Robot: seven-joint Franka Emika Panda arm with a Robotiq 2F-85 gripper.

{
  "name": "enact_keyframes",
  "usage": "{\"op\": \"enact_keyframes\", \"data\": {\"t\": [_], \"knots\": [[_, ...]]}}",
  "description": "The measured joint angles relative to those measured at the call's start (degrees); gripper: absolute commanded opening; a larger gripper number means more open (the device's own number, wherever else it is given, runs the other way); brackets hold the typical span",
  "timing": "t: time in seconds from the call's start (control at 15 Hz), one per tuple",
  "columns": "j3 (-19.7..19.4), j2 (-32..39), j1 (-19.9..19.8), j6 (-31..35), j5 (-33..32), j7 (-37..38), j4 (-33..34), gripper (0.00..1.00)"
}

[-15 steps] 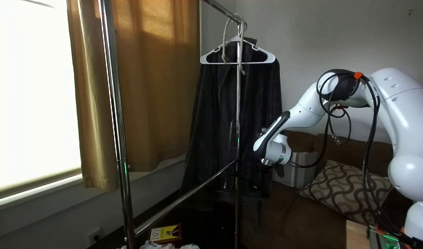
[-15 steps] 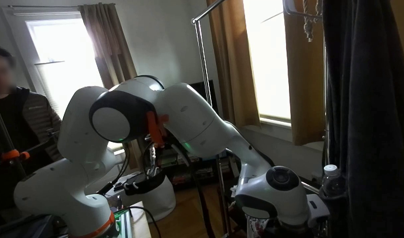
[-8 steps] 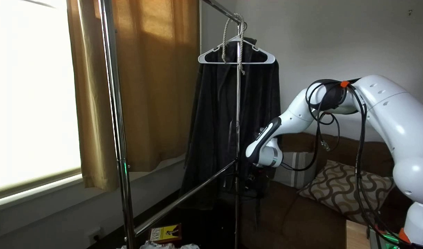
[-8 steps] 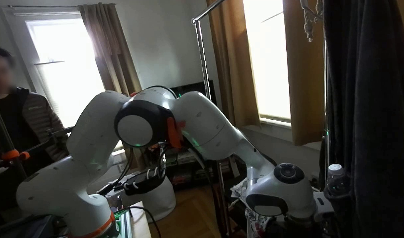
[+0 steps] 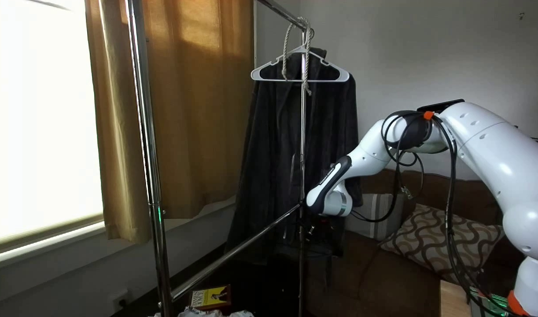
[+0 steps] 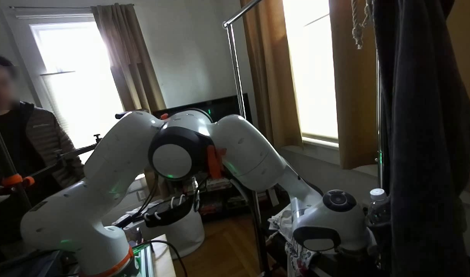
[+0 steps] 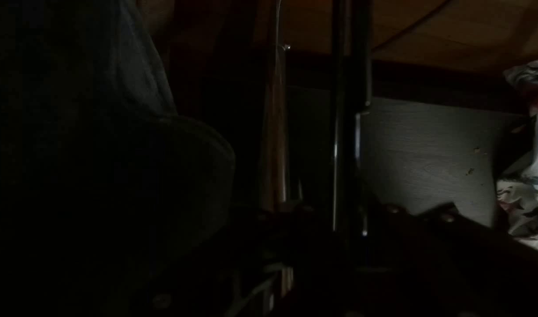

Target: Pick up the black coat hanger and hang it on the top rail

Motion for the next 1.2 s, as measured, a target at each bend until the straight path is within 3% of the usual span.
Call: {"op": "enact_keyframes", "data": {"t": [0.47,0.73,0.93,1.2], "knots": [[0.2,0.5,-0.4,-0.1,-1.2,1.5,0.8,0.00],[2.8,-2.3,-3.8,0.3,-1.2,0.0,-2.1,0.00],[8.4,-5.8,-9.6,2.8,-1.2,-4.7,-7.2,0.00],[21.7,-9.5,-22.0,9.0,-1.2,-11.1,-15.7,0.00]]}}
